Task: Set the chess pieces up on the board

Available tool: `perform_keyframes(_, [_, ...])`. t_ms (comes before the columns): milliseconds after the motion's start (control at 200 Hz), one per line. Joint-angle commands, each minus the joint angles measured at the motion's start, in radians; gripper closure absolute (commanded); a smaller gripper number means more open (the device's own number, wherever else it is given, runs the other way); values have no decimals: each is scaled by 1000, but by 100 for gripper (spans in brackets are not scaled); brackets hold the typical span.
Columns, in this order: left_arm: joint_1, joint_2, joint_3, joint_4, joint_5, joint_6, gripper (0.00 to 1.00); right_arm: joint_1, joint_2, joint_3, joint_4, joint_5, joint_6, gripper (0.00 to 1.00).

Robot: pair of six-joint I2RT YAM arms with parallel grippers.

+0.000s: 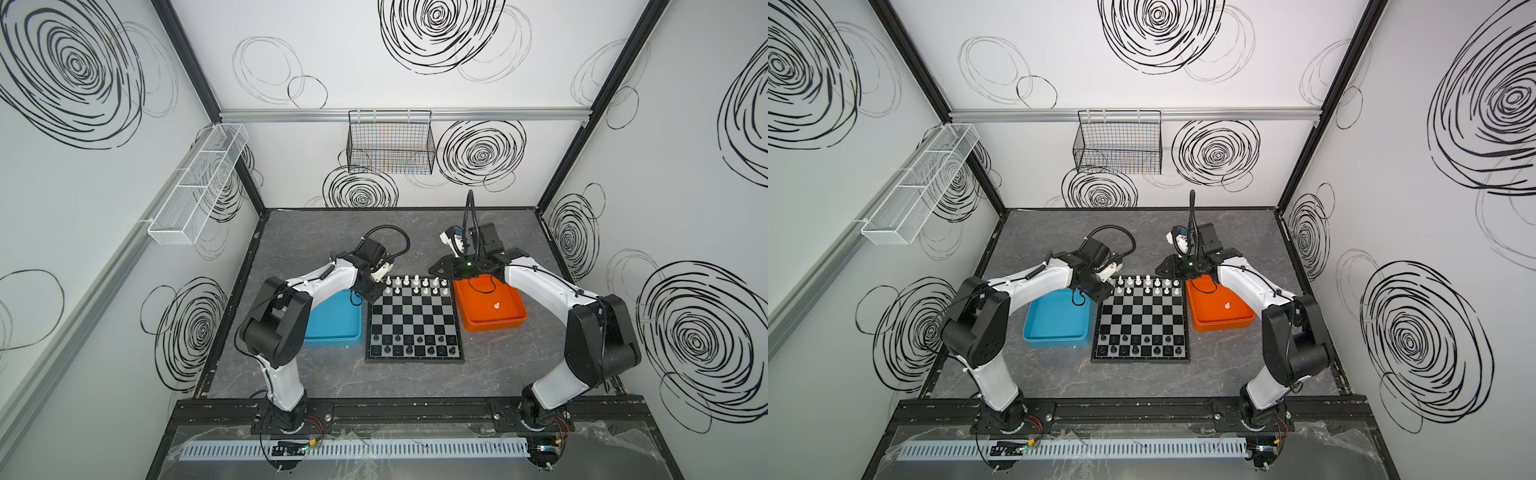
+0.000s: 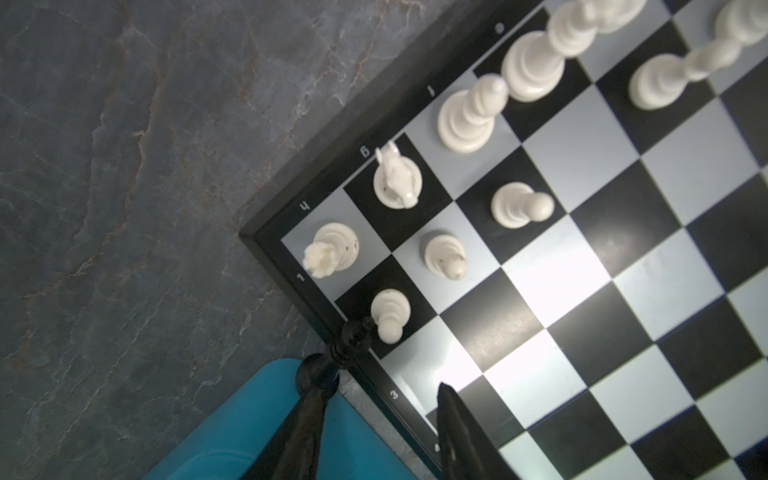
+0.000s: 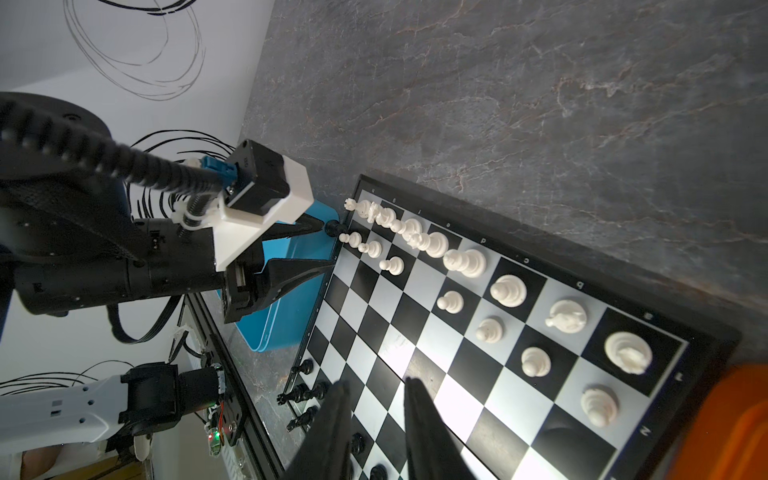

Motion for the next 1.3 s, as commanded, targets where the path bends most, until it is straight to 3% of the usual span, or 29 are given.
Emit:
perform_keyframes(0, [9, 33, 20, 11, -31, 22, 51, -6, -17, -8, -12, -14, -24, 73])
perform_keyframes(525, [89, 66, 16, 67, -6, 15, 52, -21, -21, -8, -26, -3, -28, 73])
perform_keyframes(1296, [107, 180, 60, 90, 69, 41, 55, -21, -32, -7, -34, 22, -12, 74])
